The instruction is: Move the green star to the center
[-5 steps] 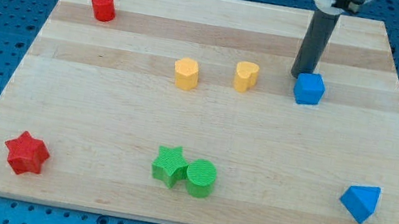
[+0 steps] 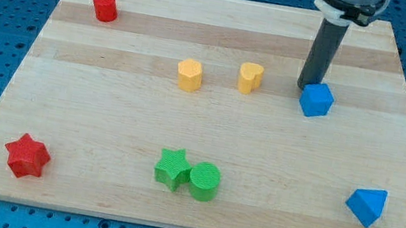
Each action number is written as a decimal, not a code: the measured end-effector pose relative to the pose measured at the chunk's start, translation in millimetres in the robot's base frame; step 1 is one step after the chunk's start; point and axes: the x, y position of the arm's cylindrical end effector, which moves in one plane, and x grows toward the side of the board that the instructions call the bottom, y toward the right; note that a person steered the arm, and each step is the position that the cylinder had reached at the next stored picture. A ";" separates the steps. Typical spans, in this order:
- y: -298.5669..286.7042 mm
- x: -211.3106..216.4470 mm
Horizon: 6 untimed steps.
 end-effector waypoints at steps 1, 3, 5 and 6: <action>2.3 0.8; 15.2 19.3; 15.3 66.1; 15.3 87.6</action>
